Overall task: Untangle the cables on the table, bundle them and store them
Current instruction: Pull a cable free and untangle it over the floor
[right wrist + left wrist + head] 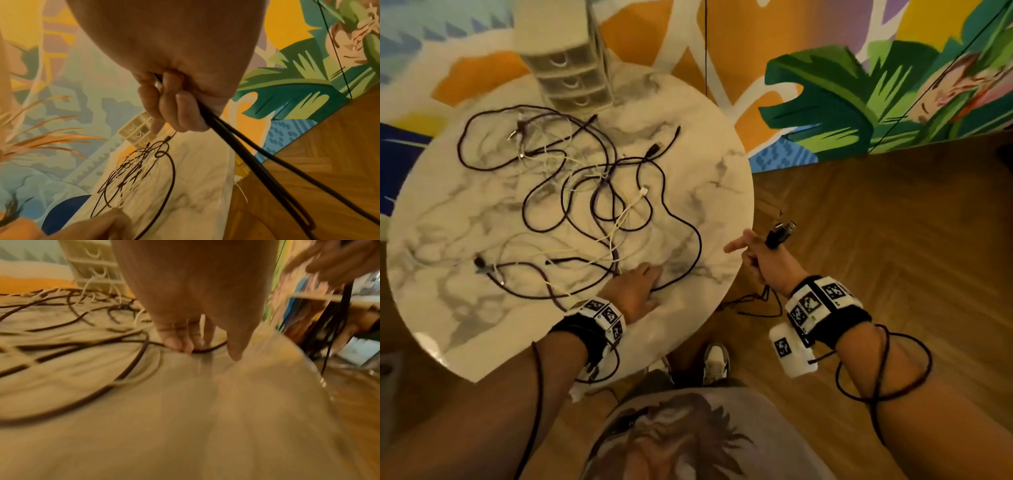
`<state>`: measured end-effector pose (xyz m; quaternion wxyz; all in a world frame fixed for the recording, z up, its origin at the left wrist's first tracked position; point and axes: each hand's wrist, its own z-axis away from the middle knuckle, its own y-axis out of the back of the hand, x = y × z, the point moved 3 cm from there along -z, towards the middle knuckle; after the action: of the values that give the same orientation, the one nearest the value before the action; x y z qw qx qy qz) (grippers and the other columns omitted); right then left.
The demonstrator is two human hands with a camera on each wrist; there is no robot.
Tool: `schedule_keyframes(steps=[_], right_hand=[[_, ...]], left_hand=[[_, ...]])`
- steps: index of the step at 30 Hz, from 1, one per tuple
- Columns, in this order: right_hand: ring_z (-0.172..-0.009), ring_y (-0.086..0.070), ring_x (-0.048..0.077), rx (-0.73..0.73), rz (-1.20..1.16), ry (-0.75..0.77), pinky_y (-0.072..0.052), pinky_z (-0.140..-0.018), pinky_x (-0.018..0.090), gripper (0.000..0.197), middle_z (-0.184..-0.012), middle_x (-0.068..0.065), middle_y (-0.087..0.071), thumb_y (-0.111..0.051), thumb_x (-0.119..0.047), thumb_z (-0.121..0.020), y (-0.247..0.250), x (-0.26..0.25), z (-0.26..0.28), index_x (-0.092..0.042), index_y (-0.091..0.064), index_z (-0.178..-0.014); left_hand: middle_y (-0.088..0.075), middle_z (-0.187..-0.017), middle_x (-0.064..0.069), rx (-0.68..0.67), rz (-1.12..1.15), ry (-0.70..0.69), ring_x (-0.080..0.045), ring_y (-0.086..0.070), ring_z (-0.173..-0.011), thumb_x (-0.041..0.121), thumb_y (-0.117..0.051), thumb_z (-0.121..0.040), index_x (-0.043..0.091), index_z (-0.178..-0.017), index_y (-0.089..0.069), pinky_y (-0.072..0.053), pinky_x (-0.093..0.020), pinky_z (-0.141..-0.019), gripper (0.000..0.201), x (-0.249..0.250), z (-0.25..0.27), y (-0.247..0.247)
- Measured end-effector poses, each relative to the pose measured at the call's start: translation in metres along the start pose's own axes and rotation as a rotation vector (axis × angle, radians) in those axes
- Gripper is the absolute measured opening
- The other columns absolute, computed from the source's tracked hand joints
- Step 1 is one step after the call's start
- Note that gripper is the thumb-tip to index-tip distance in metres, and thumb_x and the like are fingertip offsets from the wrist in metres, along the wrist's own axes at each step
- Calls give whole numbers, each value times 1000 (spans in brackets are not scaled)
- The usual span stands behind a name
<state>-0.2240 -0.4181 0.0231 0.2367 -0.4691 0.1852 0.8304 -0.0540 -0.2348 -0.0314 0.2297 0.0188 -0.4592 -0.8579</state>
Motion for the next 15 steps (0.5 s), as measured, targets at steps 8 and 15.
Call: schedule_keyframes(steps=[8,15], right_hand=[[-32,-29,6,-6,72,-177,-27,-37,16,53,-50,5,-36,-25,-40,-103,-35,31,-13,-3,-63,-99],[-28,-23,9,-137,-240,-210,-17,-34,15,51,-37,-2,-34,-34,-39,-101,-63,18,-25,-5,-55,-69]], left_hand=[[-48,-126,-10,34,-111,-149,-30,-53,-109,30,-35,-99,9,-126,-44,-47,-41,-84,35,34,15,-4],[-57,-104,-10,193,-34,-260,-34,-58,-79,30,-34,-100,10,-115,-44,-43,-39,-61,27,66,39,13]])
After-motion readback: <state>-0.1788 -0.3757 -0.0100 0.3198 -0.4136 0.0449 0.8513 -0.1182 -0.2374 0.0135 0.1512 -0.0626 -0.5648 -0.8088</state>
